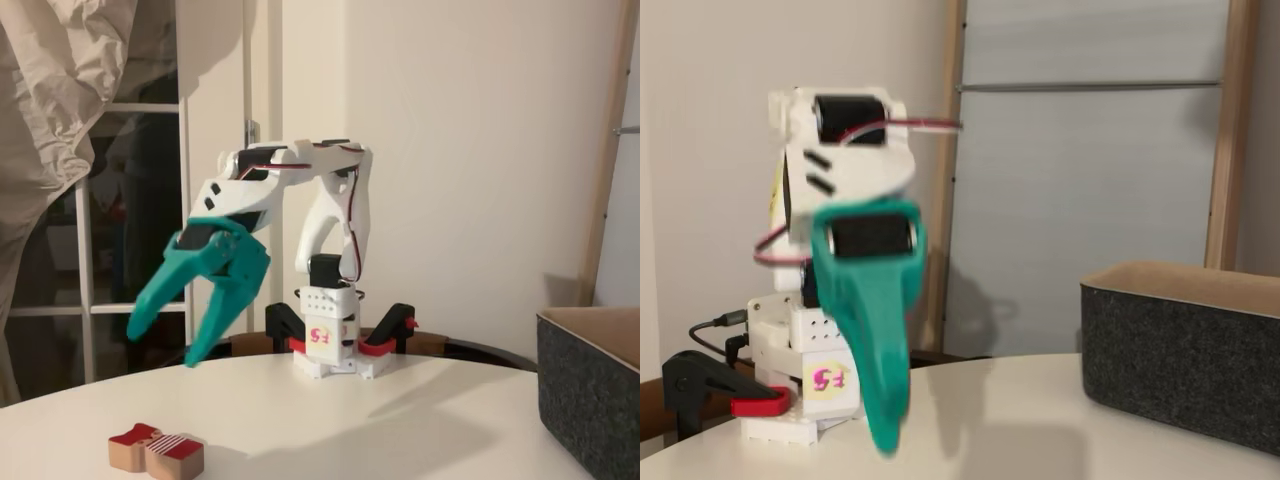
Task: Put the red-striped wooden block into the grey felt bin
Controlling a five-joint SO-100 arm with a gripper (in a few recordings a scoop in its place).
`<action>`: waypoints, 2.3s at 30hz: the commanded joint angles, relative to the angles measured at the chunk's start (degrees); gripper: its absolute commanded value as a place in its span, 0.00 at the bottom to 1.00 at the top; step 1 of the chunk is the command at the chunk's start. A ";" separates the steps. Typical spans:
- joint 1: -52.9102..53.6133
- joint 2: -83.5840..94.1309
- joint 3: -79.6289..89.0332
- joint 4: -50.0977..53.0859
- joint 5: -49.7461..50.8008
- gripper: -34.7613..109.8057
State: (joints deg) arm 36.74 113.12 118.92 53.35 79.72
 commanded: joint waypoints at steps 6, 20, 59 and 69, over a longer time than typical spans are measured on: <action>1.05 -3.69 -9.23 24.70 -1.58 0.48; 1.14 -19.51 -24.35 35.07 3.08 0.52; 8.79 -37.79 -31.73 34.89 2.20 0.55; 6.15 -39.46 -29.36 34.80 0.88 0.55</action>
State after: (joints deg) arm 43.15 73.83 88.86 87.45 80.33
